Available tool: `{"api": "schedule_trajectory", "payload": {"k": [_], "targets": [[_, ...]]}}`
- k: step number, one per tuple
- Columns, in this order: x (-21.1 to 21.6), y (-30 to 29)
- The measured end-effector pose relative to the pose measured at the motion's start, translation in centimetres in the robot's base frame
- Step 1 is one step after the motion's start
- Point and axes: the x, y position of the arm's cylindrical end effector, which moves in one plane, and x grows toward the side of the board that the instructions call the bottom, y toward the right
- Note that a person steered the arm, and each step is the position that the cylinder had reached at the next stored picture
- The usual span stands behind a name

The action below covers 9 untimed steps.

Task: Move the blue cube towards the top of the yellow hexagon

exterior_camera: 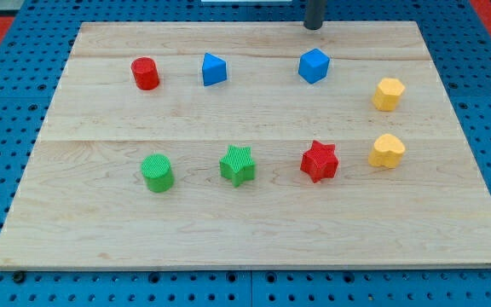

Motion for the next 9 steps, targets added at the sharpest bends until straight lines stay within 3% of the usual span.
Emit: {"api": "schedule_trajectory", "payload": {"k": [1, 3, 4, 5, 7, 9], "targets": [[0.4, -3.5], [1.0, -3.5], [11.7, -3.4], [11.8, -3.4], [11.8, 7.4], [11.8, 11.0]]}}
